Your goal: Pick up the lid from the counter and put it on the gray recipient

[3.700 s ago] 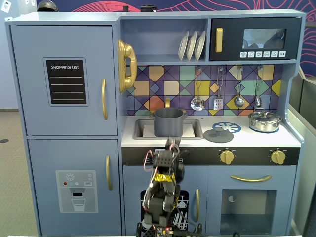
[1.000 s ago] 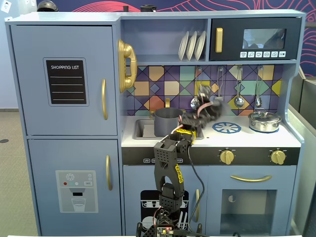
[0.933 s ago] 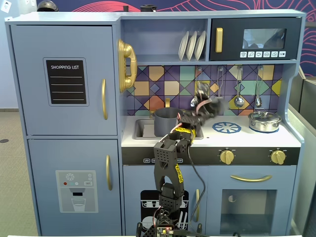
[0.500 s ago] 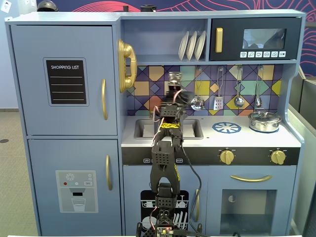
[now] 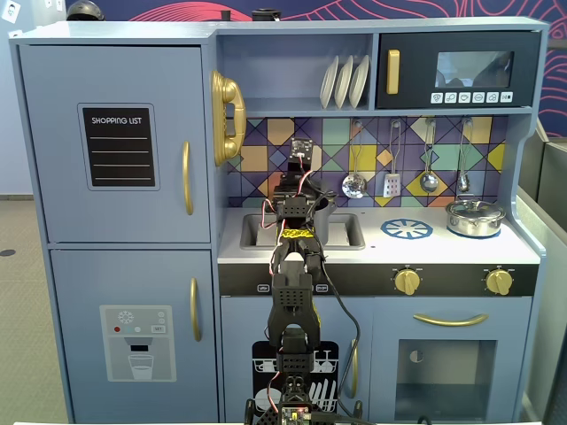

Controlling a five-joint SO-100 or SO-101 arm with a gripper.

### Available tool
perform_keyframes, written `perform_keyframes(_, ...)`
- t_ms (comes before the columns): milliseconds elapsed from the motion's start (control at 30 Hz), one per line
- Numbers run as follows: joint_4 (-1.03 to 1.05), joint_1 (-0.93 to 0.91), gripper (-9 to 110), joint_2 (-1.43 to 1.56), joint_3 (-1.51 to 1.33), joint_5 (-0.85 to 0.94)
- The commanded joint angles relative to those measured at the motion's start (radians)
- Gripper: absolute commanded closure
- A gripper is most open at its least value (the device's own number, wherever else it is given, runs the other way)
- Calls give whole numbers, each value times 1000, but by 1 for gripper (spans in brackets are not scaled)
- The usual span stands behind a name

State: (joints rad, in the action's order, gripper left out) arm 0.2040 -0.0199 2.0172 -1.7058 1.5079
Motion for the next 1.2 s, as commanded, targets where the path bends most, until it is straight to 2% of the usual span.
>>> perform_keyframes(0, -25, -2, 102, 69, 5, -29)
perform_keyframes(1167, -104, -25, 102, -29, -51, -87)
